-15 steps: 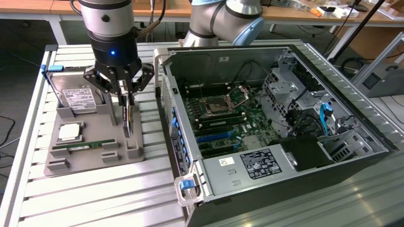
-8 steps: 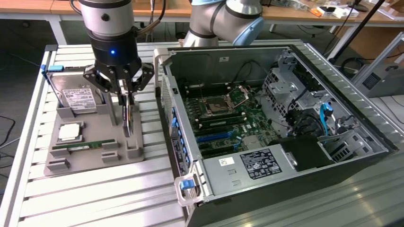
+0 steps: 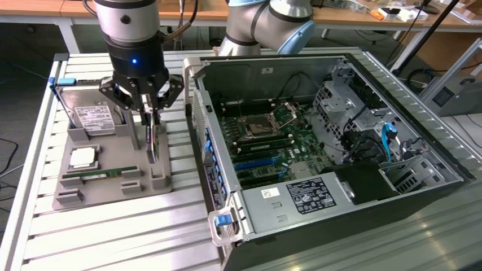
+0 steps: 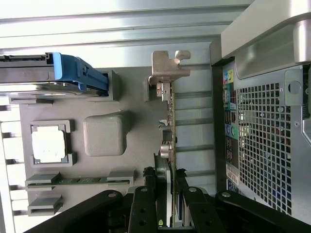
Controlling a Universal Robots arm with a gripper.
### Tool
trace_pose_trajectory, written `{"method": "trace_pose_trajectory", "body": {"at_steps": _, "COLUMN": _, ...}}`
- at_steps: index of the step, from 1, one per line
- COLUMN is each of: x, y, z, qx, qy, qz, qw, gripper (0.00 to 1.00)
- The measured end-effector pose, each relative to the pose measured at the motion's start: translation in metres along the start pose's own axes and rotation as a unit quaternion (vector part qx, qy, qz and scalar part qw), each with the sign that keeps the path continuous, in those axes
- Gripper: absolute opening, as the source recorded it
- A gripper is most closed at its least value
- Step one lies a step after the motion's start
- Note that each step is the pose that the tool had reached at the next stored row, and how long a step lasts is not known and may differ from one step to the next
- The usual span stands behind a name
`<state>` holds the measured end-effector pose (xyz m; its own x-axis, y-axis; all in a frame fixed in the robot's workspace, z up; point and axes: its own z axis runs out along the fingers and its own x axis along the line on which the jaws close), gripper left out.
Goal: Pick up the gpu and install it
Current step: 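Pick up the gpu and move the gpu toward the slot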
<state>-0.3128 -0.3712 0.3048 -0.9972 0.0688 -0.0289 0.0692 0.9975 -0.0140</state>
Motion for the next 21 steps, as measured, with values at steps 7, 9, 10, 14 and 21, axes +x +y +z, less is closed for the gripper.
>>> {"method": "trace_pose_trajectory", "body": {"at_steps": 7, "x": 0.0, "y": 0.0, "z": -0.0011, "qx": 0.0, "qy": 0.0, "qz": 0.0, "qw": 1.0, "gripper": 0.27}}
{"method": "trace_pose_trajectory", "body": {"at_steps": 9, "x": 0.0, "y": 0.0, "z": -0.0019, "qx": 0.0, "qy": 0.0, "qz": 0.0, "qw": 1.0, "gripper": 0.27}}
{"method": "trace_pose_trajectory", "body": {"at_steps": 10, "x": 0.0, "y": 0.0, "z": -0.0024, "qx": 0.0, "qy": 0.0, "qz": 0.0, "qw": 1.0, "gripper": 0.27}}
{"method": "trace_pose_trajectory", "body": {"at_steps": 14, "x": 0.0, "y": -0.0001, "z": -0.006, "qx": 0.0, "qy": 0.0, "qz": 0.0, "qw": 1.0, "gripper": 0.27}}
{"method": "trace_pose_trajectory", "body": {"at_steps": 21, "x": 0.0, "y": -0.0002, "z": -0.0125, "qx": 0.0, "qy": 0.0, "qz": 0.0, "qw": 1.0, "gripper": 0.27}}
